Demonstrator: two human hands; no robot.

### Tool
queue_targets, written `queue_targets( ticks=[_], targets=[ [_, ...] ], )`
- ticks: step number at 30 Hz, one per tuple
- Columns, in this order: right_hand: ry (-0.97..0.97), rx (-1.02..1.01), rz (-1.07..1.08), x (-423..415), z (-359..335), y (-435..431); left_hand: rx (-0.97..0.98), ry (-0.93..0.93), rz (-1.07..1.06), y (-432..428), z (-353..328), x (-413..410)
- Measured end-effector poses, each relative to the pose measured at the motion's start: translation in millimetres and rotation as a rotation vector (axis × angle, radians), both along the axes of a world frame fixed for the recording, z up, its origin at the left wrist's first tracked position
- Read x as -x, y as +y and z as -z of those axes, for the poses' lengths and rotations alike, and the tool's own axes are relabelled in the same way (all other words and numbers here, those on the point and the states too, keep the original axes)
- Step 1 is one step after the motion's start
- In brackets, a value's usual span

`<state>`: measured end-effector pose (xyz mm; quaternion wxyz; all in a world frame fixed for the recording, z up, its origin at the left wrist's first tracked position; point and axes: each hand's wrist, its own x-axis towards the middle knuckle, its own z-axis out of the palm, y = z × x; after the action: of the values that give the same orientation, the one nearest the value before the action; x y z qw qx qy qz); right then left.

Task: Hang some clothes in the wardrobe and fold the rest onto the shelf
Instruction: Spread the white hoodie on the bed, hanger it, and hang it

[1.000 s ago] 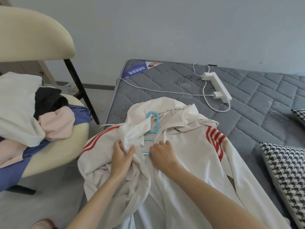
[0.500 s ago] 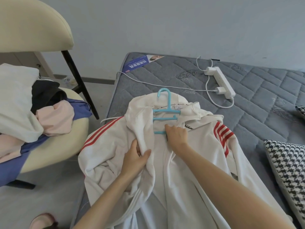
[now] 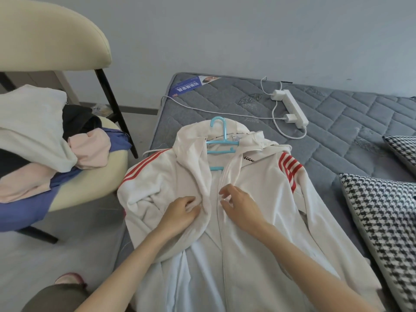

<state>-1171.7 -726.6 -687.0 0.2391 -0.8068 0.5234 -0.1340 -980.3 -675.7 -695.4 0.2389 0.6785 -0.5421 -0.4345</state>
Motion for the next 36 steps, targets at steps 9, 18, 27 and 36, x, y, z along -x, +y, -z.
queue_targets(
  ticks=[9,18,27,36],
  targets=[
    [0.069,-0.142,0.000,7.0,3.9,103.2,0.098,-0.344,0.005,85.7,2.0,-47.0],
    [0.382,-0.104,0.181,6.3,30.0,157.9,0.081,-0.300,-0.040,145.4,11.7,-73.7],
    [0.170,-0.091,0.205,9.3,28.4,164.0,0.204,-0.351,-0.085,151.7,-7.0,-72.0],
    [-0.366,-0.048,0.405,4.0,-23.3,122.9,0.580,-0.151,-0.205,107.6,-114.9,-35.4]
  ],
)
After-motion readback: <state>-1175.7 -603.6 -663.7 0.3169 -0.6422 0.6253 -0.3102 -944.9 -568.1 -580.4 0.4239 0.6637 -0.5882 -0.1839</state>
